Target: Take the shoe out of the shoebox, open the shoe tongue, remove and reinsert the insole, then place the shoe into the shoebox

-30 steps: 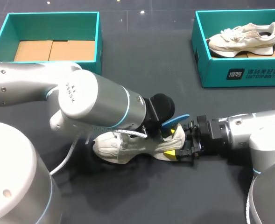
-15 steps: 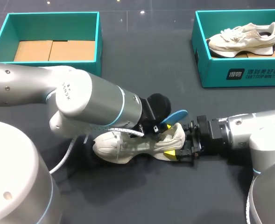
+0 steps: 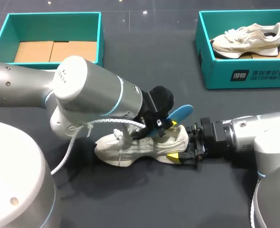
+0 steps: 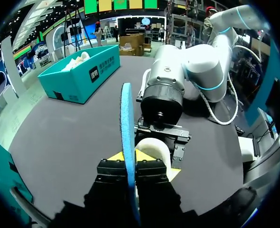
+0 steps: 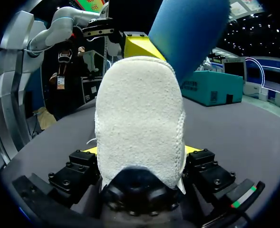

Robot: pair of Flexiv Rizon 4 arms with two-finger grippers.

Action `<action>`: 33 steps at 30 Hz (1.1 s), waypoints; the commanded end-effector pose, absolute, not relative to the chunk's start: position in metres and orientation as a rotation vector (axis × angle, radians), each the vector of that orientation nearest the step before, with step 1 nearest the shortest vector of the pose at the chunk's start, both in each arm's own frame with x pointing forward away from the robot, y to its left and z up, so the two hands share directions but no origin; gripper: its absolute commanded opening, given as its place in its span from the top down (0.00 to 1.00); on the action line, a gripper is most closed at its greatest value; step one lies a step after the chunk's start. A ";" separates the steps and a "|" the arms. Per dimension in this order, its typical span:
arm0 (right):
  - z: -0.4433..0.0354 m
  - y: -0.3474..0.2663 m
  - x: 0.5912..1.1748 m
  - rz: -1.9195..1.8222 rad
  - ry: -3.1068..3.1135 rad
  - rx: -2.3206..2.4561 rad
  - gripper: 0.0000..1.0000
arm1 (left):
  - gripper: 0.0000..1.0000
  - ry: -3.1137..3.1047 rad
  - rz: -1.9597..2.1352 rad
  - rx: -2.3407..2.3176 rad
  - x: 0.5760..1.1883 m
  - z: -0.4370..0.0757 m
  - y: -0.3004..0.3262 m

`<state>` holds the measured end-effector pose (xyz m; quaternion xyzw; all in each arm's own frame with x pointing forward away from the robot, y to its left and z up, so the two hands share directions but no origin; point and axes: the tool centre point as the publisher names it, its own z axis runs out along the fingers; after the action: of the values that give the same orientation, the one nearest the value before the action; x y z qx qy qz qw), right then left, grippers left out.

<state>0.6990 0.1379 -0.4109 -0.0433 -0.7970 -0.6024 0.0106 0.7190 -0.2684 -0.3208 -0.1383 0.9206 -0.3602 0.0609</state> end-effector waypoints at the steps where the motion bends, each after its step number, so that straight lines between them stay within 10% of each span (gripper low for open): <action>1: -0.412 0.139 0.697 -1.874 -2.491 -0.136 1.00 | 1.00 2.834 -1.081 -0.413 0.722 -0.304 -0.272; 33: -0.412 0.139 0.697 -1.874 -2.491 -0.136 1.00 | 1.00 3.094 -1.419 -0.209 0.729 -0.188 -0.326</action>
<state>0.6989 0.1380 -0.4109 -0.0432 -0.7970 -0.6024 0.0106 0.7314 -0.3366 -0.1928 -0.0780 0.9069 -0.3952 -0.1236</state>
